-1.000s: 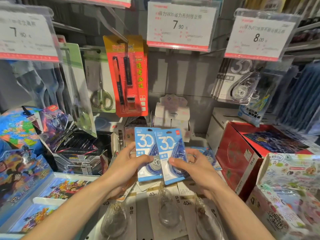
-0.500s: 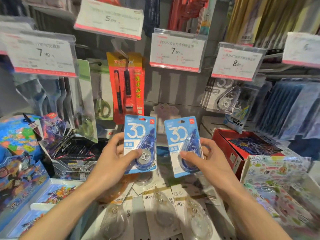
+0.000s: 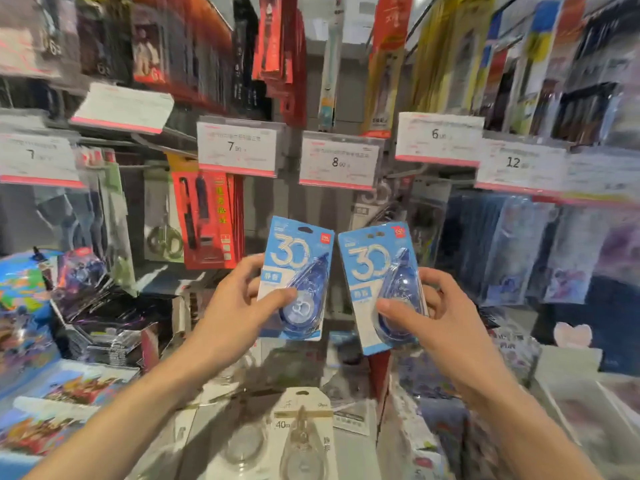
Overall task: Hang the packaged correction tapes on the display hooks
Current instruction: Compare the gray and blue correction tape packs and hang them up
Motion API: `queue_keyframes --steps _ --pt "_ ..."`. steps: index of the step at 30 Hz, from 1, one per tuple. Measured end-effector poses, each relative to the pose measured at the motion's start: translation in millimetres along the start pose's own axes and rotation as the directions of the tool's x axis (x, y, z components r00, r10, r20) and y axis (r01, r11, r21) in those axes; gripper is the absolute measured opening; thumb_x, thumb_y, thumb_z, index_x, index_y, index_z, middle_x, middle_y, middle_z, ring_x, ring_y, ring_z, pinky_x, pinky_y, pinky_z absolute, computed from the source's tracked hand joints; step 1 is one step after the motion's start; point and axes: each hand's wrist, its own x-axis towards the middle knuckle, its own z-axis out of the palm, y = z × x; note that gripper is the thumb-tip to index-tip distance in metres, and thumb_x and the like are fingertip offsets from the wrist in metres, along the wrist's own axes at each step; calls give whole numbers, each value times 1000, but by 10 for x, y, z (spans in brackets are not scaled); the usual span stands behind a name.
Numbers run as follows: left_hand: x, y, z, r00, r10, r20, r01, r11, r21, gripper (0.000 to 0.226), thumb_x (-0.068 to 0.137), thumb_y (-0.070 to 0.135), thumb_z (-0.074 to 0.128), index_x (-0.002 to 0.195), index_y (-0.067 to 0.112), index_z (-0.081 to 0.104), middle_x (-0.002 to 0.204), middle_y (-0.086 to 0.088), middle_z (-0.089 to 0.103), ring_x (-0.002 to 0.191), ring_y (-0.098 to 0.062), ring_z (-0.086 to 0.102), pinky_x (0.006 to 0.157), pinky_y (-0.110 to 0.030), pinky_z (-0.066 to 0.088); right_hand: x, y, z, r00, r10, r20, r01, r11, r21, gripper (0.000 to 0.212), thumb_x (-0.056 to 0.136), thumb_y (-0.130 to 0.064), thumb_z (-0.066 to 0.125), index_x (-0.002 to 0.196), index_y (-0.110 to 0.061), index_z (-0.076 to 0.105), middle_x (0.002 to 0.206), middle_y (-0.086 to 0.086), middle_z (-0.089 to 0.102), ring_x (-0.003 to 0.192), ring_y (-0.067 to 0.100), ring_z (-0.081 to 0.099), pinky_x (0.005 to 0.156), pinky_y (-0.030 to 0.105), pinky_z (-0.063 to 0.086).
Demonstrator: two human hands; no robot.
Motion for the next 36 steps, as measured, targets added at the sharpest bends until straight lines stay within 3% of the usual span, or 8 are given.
queue_keyframes --steps 4,8,12,19,24,29,32,36 --pt "-25 235 536 997 38 -63 -38 999 2 36 93 5 71 123 22 60 107 10 81 98 -10 78 73 -18 59 12 5 -615 1000 -22 22 22 1000 3 68 56 -56 86 115 -38 56 104 -17 79 91 6 78 67 19 61" --pt "-95 413 898 994 51 -97 -49 999 16 37 93 7 73 123 26 61 111 10 80 104 -12 76 86 -32 61 66 51 -1034 999 -34 39 32 999 37 67 55 -53 86 113 -37 56 97 -22 78 85 2 77 64 11 57" --pt "-121 568 1025 987 70 -142 -65 997 41 40 85 21 76 120 32 63 113 10 80 104 -12 76 89 -39 56 98 96 -1223 996 -53 71 51 998 40 60 57 -55 84 109 -43 56 99 -23 77 87 2 76 64 18 60" --pt "-119 880 936 973 161 -166 -146 984 99 36 93 14 73 120 37 64 118 10 78 106 -9 75 88 -30 52 139 33 -1220 987 -120 104 120 993 5 44 67 -51 79 100 -60 51 101 -26 74 86 -3 74 66 11 56" --pt "-135 1072 806 963 228 -143 -213 971 108 36 93 13 73 123 32 63 115 6 80 104 -13 76 81 -27 59 196 -57 -1135 980 -164 115 171 984 -57 40 78 -52 77 105 -62 49 106 -32 70 92 -7 72 68 8 55" --pt "-90 1196 728 949 283 -137 -267 955 126 38 93 11 72 125 27 62 111 9 81 101 -10 77 79 -16 57 252 -134 -1014 974 -193 123 206 973 -105 41 88 -44 75 115 -57 47 116 -20 70 97 -6 71 72 17 58" --pt "-66 1245 700 945 305 -115 -292 950 113 39 91 16 76 126 29 61 114 8 80 103 -12 77 80 -22 59 291 -205 -903 967 -226 119 238 967 -96 40 91 -41 73 117 -56 45 118 -20 68 97 -6 70 73 15 58" --pt "-22 1284 651 939 327 -102 -316 942 115 49 82 32 77 127 31 60 115 6 80 105 -15 77 87 -34 59 341 -295 -782 958 -268 102 280 952 -121 38 92 -45 71 111 -62 43 112 -31 66 104 -7 66 82 24 57"
